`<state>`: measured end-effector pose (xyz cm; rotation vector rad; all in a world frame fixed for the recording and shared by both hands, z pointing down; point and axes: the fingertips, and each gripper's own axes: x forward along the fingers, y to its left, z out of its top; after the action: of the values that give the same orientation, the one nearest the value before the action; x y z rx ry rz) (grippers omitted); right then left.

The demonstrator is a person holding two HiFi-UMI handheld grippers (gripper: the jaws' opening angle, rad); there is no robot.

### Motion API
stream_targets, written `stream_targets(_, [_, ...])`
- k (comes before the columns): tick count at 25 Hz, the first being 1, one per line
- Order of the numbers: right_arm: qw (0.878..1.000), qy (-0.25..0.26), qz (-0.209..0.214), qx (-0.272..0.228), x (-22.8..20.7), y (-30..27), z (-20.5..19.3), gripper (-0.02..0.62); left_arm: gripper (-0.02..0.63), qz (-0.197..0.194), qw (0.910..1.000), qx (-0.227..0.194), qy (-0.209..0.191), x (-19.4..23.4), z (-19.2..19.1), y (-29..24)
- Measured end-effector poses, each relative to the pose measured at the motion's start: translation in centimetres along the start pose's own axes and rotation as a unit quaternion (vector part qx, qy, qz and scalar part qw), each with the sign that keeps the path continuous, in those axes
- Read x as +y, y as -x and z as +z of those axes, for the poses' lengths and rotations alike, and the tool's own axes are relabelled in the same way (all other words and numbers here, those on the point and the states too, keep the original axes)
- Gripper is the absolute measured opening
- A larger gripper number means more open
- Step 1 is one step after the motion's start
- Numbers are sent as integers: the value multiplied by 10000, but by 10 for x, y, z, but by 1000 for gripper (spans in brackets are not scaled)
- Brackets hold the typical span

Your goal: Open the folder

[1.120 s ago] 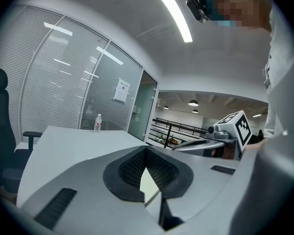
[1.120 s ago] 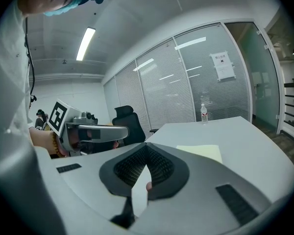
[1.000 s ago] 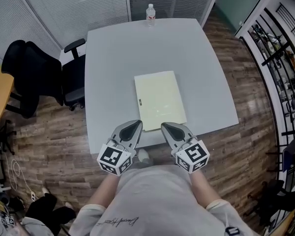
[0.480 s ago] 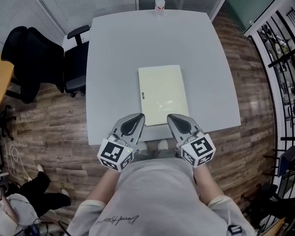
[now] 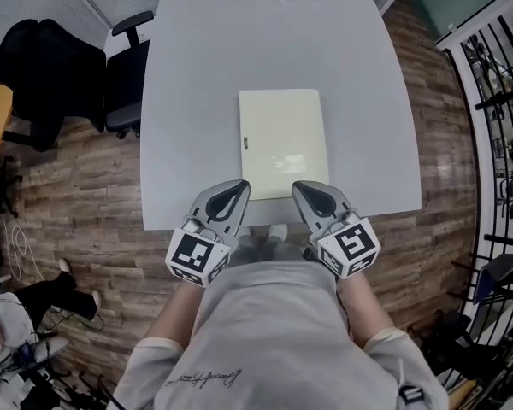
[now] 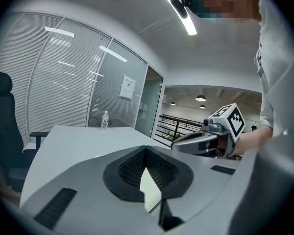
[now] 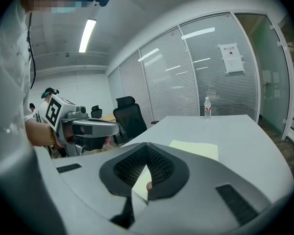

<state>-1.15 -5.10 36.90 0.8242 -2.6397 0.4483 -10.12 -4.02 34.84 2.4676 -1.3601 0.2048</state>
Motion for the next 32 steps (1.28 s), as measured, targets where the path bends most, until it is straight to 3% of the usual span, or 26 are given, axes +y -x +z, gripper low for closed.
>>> stream_targets(24, [9983,82,84,568,-10,-26,-50,23,9,161,9980,466,405,21,-61,-2])
stream_targets(32, [9968,403,111,683,-8,-39,-61,23,9,197,9975,505,449,28,-78,-8])
